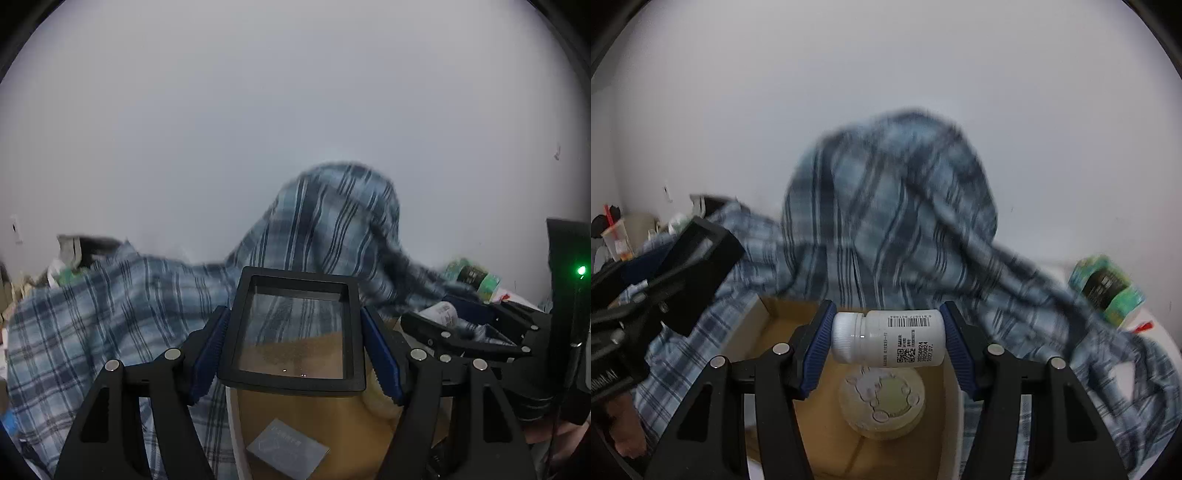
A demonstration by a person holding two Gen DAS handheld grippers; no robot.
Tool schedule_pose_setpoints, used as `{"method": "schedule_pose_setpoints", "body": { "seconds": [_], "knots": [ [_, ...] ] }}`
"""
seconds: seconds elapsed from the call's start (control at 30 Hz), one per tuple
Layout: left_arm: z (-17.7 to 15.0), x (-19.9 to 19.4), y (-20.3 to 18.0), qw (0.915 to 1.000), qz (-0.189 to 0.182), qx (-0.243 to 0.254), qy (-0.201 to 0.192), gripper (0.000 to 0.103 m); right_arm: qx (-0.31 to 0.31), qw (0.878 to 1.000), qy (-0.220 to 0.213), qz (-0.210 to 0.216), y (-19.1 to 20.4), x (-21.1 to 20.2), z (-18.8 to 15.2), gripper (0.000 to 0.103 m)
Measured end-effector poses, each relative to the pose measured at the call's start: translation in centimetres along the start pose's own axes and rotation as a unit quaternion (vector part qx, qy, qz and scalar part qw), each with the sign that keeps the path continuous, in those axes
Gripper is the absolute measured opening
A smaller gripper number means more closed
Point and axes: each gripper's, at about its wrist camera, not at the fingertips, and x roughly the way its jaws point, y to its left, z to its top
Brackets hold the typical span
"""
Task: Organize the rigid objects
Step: 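Place magnifier in the box with left tool while right tool sets pill bottle on the tin, then withdraw both tools and move right tool toward the white lotion bottle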
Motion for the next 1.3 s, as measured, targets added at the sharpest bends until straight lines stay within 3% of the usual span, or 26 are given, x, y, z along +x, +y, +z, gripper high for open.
{"method": "schedule_pose_setpoints", "body": {
  "seconds": [0.13, 0.3, 0.37, 0.43, 0.5, 0.57, 0.97, 1.17, 1.3],
  "knots": [
    [-1.4, 2.1, 0.5, 0.9995, 0.009, -0.002, 0.029, 0.073, -0.009, 0.999, 0.037, 0.007, 0.0, 2.1, -1.4, 0.057],
    [-2.8, 3.5, 0.6, 0.9985, 0.015, 0.0, 0.053, 0.073, -0.002, 0.998, 0.054, 0.017, -0.2, 3.3, -1.8, 0.057],
    [-3.0, 4.0, 0.8, 0.9982, 0.013, -0.004, 0.059, 0.073, 0.001, 0.998, 0.054, 0.02, -0.3, 3.4, -1.7, 0.079],
    [-3.1, 4.2, 0.8, 0.9979, 0.012, -0.006, 0.063, 0.074, 0.007, 0.999, 0.039, 0.008, -0.5, 2.8, -1.7, 0.092],
    [-3.3, 4.4, 0.9, 0.9978, 0.01, -0.009, 0.065, 0.089, 0.013, 1.0, 0.025, 0.006, -0.8, 1.9, -1.4, 0.092],
    [-3.3, 4.2, 1.0, 0.9979, 0.006, -0.013, 0.064, 0.092, 0.017, 1.0, 0.016, 0.001, -1.2, 1.2, -1.1, 0.092],
    [-1.4, 0.0, 1.2, 0.9994, 0.003, -0.027, 0.021, 0.092, 0.032, 0.999, -0.03, -0.008, -1.9, -4.5, 0.9, 0.092],
    [-0.9, -5.6, 0.1, 0.9998, 0.0, 0.01, -0.02, 0.092, 0.022, 0.998, -0.063, -0.002, -1.2, -9.7, 0.3, 0.092],
    [-2.0, -9.4, -0.4, 0.9972, 0.019, 0.022, -0.069, 0.093, 0.021, 0.996, -0.087, -0.01, -0.6, -12.6, -1.0, 0.098]
  ]
}}
